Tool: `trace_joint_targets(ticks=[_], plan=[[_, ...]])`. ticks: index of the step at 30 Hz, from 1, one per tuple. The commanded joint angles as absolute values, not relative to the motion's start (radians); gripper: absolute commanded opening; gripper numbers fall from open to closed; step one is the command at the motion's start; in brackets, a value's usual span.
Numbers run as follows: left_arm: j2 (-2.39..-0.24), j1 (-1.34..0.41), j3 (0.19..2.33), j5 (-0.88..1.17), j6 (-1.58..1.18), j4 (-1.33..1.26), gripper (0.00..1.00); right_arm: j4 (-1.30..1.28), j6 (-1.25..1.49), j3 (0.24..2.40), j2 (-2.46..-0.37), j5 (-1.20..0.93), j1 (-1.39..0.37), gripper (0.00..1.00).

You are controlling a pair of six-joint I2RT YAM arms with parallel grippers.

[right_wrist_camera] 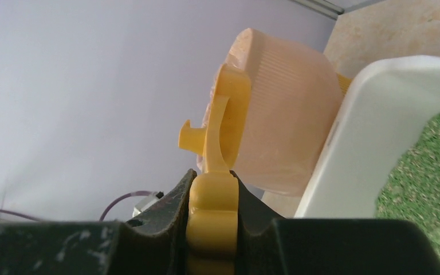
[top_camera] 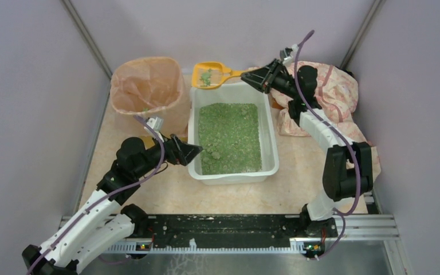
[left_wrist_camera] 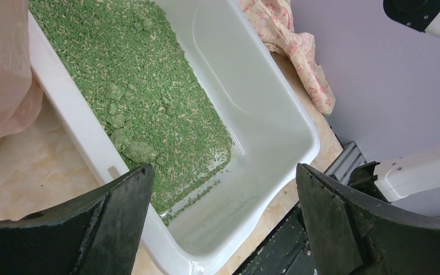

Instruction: Clean the litter box

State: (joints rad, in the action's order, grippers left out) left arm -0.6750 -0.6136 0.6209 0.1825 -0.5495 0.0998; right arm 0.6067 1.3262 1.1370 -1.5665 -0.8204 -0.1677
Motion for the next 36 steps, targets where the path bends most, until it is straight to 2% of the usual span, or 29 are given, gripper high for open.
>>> trace_joint_targets(ticks=[1, 7, 12, 16, 21, 25, 29, 36], plan=[[-0.647, -0.618, 0.635, 0.165, -0.547, 0.118, 0.99, 0.540, 1.280, 1.350, -1.627, -0.769, -0.250, 0.00], [-0.626, -0.618, 0.628, 0.159, -0.548, 0.134, 0.99, 0.443, 1.232, 1.567, -1.752, -0.754, -0.360, 0.00], [-0.599, -0.618, 0.624, 0.141, -0.544, 0.156, 0.99, 0.306, 1.092, 1.745, -1.858, -0.768, -0.430, 0.00], [-0.581, -0.618, 0.620, 0.130, -0.534, 0.168, 0.99, -0.026, 0.725, 1.966, -1.937, -0.715, -0.505, 0.00], [-0.579, -0.618, 0.614, 0.124, -0.536, 0.169, 0.99, -0.326, 0.355, 2.179, -1.989, -0.485, -0.610, 0.00], [-0.592, -0.617, 0.606, 0.131, -0.542, 0.151, 0.99, -0.362, 0.170, 2.214, -1.981, -0.284, -0.695, 0.00], [-0.603, -0.617, 0.604, 0.133, -0.545, 0.149, 0.99, -0.313, -0.070, 2.149, -1.925, -0.064, -0.816, 0.00], [-0.601, -0.618, 0.600, 0.125, -0.535, 0.143, 0.99, -0.261, -0.309, 2.116, -1.892, 0.140, -0.936, 0.00]])
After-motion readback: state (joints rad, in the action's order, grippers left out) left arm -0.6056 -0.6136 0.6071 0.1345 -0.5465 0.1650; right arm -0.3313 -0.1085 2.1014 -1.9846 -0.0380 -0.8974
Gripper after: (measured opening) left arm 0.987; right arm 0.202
